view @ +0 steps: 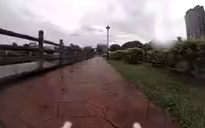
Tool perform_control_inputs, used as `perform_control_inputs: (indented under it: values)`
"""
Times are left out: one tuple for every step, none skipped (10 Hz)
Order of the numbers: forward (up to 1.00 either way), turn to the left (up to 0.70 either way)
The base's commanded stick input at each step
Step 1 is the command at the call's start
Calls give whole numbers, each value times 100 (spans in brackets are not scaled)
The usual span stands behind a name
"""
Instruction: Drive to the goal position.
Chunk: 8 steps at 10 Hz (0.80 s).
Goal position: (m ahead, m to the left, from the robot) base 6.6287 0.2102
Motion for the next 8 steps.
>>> perform_control_inputs:
  values:
    - [50, 0]
    - [50, 0]
    - [50, 9]
    - [50, 37]
    - [50, 50]
    - [50, 50]
    - [50, 50]
    - [50, 50]
